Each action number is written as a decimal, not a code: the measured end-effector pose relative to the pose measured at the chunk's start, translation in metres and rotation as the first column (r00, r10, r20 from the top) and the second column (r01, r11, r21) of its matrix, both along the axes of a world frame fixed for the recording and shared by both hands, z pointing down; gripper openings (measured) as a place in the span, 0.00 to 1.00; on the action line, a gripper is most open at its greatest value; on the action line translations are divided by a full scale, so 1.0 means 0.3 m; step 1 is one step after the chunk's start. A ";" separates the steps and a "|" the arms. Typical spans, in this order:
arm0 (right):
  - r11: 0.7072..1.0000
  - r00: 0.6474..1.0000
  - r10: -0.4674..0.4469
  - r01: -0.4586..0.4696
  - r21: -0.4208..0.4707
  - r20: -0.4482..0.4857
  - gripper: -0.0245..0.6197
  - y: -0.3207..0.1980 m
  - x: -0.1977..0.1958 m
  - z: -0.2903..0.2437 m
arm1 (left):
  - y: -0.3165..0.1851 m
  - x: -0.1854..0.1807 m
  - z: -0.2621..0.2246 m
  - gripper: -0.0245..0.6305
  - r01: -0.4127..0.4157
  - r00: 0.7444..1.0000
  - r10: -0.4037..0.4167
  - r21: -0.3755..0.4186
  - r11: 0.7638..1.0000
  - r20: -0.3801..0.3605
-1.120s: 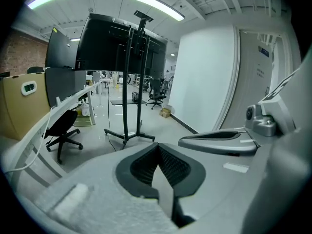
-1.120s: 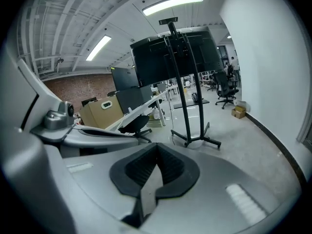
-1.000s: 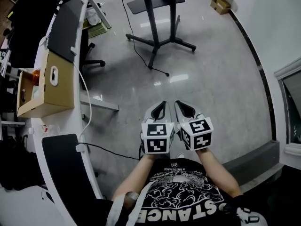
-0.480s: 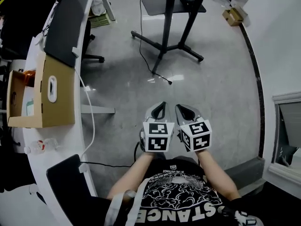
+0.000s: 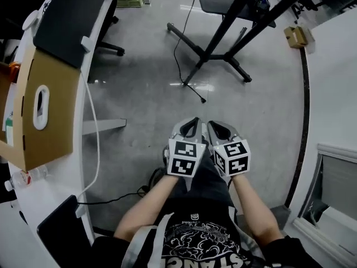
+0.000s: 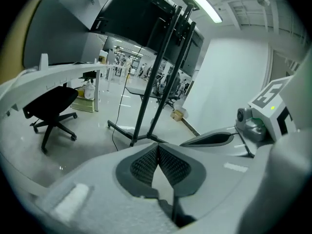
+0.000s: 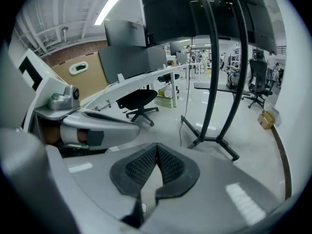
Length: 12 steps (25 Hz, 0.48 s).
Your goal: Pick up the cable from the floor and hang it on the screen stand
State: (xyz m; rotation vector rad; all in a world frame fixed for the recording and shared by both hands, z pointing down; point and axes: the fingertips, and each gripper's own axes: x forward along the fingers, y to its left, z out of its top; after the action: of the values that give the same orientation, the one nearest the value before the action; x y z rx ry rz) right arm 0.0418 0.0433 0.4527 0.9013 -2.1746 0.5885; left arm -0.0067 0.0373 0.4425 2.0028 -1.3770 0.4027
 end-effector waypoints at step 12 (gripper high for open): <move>0.976 0.976 -0.197 0.188 -0.106 -0.089 0.04 -0.335 -0.002 0.577 | -0.287 -0.030 0.556 0.04 0.152 0.988 -0.154 -0.104 0.983 -0.014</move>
State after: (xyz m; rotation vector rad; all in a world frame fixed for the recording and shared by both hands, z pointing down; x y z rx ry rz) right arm 0.0413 -0.0573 0.6258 0.6449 -2.0953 0.5377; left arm -0.0158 -0.0487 0.6092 1.7998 -1.4556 0.3725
